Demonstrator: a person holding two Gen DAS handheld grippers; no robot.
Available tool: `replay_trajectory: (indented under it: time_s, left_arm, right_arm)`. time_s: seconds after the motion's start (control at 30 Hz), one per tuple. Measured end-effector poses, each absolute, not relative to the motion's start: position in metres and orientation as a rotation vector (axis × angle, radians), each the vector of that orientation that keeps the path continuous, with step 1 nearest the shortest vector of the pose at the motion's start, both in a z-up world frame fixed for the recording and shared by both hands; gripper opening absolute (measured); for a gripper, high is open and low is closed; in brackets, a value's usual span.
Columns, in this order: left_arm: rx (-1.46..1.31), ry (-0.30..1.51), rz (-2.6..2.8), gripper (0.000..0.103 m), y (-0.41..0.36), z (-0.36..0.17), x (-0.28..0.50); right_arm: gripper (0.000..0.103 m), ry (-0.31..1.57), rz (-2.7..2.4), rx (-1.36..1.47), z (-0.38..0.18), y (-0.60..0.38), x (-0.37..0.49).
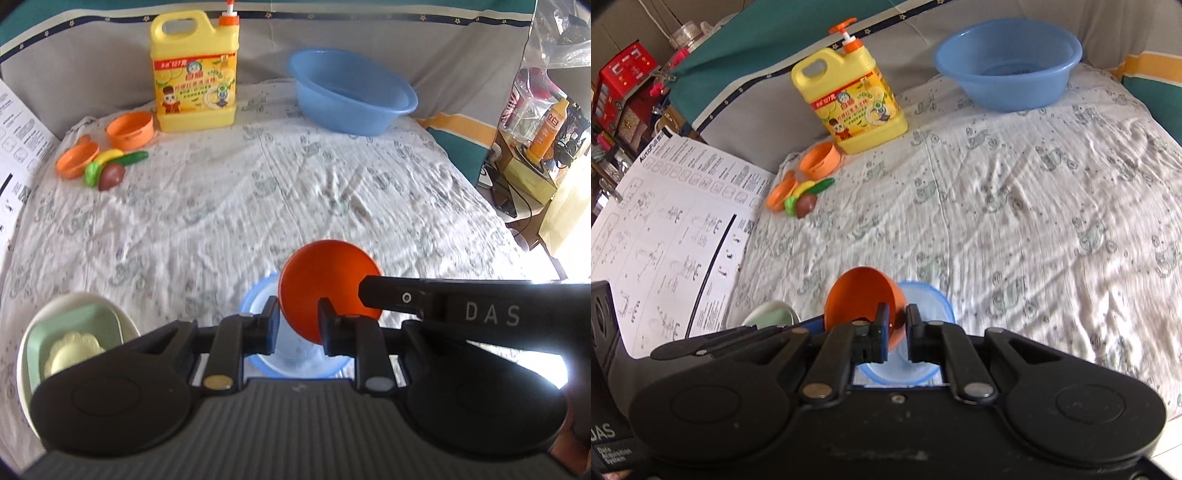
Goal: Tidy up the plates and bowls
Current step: 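Carry the orange cup with both grippers over the nested bowls, then lower the orange cup into the clear bowl and open both grippers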
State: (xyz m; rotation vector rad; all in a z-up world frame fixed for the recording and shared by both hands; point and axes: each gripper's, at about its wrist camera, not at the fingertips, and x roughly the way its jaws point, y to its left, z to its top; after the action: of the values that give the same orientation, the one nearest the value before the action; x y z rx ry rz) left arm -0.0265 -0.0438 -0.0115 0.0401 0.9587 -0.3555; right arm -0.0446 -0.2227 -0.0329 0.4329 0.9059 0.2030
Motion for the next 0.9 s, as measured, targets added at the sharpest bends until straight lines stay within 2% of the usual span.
replay_trajectory:
  time_s: [0.9]
  left_arm:
    - [0.042, 1.043, -0.346, 0.024, -0.041, -0.049, -0.014]
  right_arm:
    - [0.012, 1.013, 0.195, 0.446, -0.068, -0.212, -0.028]
